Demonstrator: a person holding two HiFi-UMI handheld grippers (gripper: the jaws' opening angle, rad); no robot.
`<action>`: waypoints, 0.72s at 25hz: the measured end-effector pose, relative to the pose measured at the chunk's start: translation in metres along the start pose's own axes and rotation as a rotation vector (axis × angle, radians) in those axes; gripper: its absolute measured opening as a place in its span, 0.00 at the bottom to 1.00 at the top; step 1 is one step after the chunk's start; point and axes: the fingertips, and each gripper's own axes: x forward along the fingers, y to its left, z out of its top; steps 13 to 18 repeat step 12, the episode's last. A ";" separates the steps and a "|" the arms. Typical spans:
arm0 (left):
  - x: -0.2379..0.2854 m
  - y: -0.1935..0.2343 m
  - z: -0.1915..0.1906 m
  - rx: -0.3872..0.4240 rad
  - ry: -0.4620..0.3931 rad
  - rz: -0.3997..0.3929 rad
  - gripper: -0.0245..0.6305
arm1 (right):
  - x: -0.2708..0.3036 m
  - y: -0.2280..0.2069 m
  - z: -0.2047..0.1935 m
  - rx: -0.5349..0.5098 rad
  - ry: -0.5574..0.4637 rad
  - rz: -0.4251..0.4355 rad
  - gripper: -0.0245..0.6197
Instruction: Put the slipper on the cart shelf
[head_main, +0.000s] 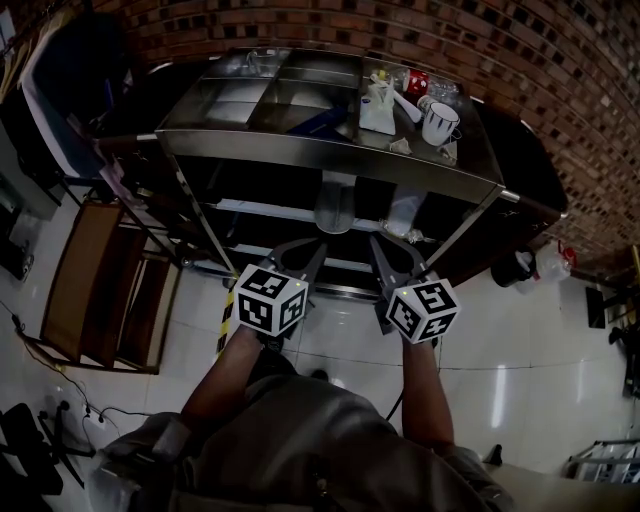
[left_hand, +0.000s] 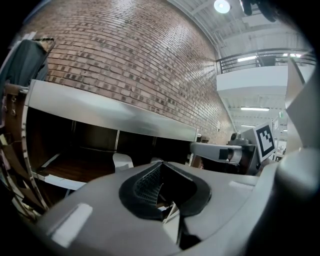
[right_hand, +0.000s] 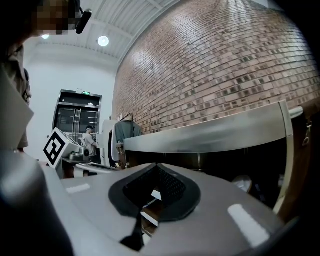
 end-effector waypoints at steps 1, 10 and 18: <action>0.000 0.000 0.000 0.000 0.001 0.001 0.05 | 0.000 0.000 0.000 0.002 0.000 0.001 0.04; 0.001 -0.008 -0.006 0.007 0.010 -0.007 0.05 | -0.008 0.000 -0.004 0.008 -0.005 0.011 0.04; 0.001 -0.010 -0.008 0.010 0.011 -0.010 0.05 | -0.010 0.000 -0.003 0.008 -0.008 0.010 0.04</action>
